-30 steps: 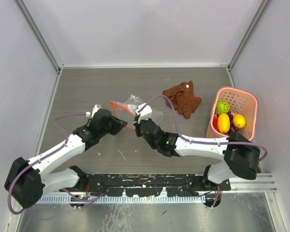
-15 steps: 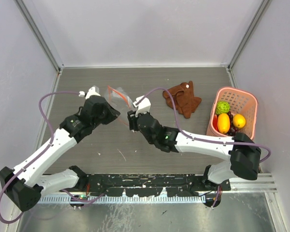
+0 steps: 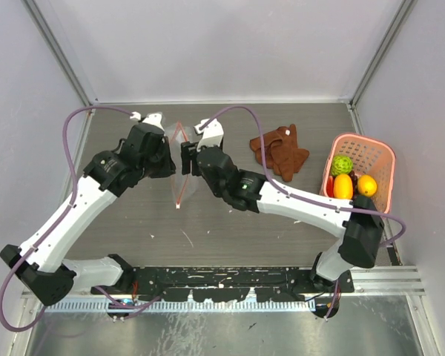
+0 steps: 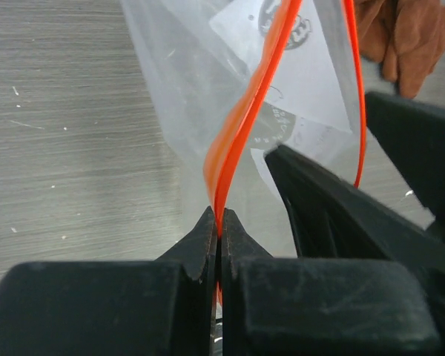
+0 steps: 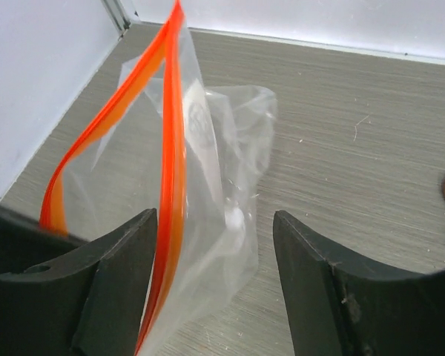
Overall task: Place the food in the zip-top bag and seal the zipper
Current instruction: Adjust the zipper food storage bag at the center of the board.
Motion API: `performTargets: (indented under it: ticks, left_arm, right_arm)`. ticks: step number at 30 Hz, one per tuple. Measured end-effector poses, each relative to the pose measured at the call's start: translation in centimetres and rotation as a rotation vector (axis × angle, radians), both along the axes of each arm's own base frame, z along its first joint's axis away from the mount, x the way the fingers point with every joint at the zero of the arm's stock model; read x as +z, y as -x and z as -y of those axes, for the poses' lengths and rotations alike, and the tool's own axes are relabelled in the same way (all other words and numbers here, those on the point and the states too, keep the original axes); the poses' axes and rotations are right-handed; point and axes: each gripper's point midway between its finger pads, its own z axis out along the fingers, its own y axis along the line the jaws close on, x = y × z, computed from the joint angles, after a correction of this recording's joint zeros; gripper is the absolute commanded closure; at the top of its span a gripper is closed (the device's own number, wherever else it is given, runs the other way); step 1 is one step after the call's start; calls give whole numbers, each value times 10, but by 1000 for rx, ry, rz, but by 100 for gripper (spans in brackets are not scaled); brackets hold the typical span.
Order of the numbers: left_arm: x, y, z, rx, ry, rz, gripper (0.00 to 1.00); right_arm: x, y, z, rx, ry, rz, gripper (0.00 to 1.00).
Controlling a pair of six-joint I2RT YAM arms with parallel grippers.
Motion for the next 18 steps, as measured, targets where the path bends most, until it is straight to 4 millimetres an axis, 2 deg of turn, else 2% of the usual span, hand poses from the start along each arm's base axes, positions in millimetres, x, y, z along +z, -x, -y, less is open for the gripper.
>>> performTargets:
  ticks: [4, 8, 15, 18]
  left_arm:
    - [-6, 5, 1, -65, -80, -23, 100]
    - [-5, 9, 1, -118, -162, -24, 100]
    - [19, -3, -20, -70, -290, 62, 100]
    - [31, -7, -31, -38, -332, 101, 100]
  right_arm:
    - [-14, -14, -6, 0, 14, -56, 32]
    - [-32, -31, 1, -22, 16, -132, 39]
    - [-53, -45, 18, -51, -25, -231, 60]
    - [-74, -41, 21, -42, -25, -272, 67]
